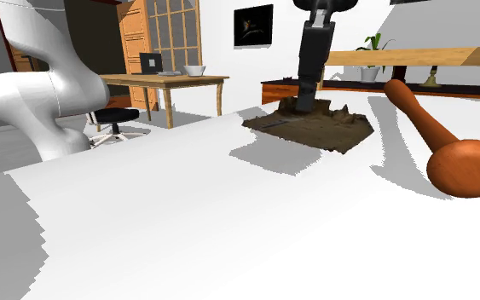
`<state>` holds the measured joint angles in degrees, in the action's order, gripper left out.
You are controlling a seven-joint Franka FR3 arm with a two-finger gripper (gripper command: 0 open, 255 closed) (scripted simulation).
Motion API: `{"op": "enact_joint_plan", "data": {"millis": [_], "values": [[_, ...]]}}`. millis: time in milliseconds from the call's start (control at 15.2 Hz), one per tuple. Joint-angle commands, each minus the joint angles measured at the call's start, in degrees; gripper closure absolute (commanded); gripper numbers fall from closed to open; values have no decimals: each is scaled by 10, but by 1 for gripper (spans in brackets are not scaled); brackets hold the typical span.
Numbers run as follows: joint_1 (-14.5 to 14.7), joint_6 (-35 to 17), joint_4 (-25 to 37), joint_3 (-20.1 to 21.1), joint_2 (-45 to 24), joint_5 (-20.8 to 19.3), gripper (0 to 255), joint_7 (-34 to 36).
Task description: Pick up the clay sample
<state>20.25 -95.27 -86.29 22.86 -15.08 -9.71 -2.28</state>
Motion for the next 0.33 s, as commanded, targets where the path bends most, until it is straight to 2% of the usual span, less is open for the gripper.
{"op": "enact_joint_plan", "data": {"millis": [0,264], "values": [[2,16,17,0,-2,0,255,-1],[3,33,36,1,-3,-1,255,-2]]}}
